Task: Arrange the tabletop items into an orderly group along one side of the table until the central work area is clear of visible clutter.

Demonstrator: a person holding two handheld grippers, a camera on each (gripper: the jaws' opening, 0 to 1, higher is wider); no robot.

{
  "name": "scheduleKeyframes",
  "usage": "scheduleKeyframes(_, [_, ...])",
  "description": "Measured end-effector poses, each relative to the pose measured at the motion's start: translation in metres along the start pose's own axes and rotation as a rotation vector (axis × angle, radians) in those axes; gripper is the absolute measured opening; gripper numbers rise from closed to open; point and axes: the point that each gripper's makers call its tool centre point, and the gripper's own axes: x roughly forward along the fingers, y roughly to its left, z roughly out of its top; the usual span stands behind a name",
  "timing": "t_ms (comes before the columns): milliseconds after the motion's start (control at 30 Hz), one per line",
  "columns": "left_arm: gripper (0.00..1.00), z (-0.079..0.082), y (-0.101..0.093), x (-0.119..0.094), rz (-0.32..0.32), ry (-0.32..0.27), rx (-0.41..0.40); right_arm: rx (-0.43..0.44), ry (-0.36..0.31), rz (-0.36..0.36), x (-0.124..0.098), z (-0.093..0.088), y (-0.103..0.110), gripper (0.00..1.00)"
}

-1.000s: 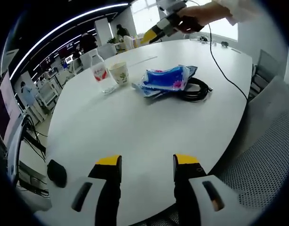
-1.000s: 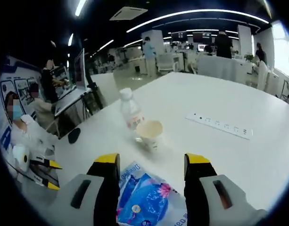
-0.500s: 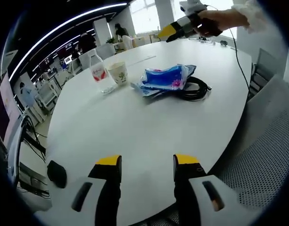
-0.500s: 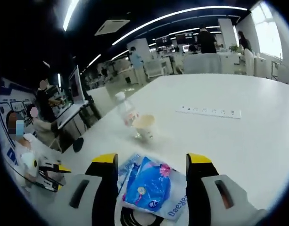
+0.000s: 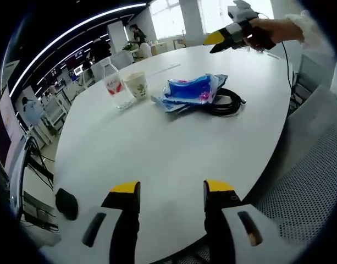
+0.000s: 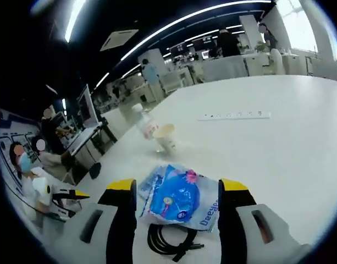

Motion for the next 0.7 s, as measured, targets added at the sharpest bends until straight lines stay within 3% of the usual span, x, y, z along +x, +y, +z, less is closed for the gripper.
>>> scheduleKeyframes(167, [0.45,0.000,0.000,-0.001,-0.002,0.000,0.002,0.017,0.022,0.002,-0.004,-0.014,0.000,0.58])
scheduleKeyframes(700, [0.45,0.002,-0.001,-0.001,-0.006,-0.007,0.005,0.044,0.009,-0.011,-0.012,-0.016,0.001,0.57])
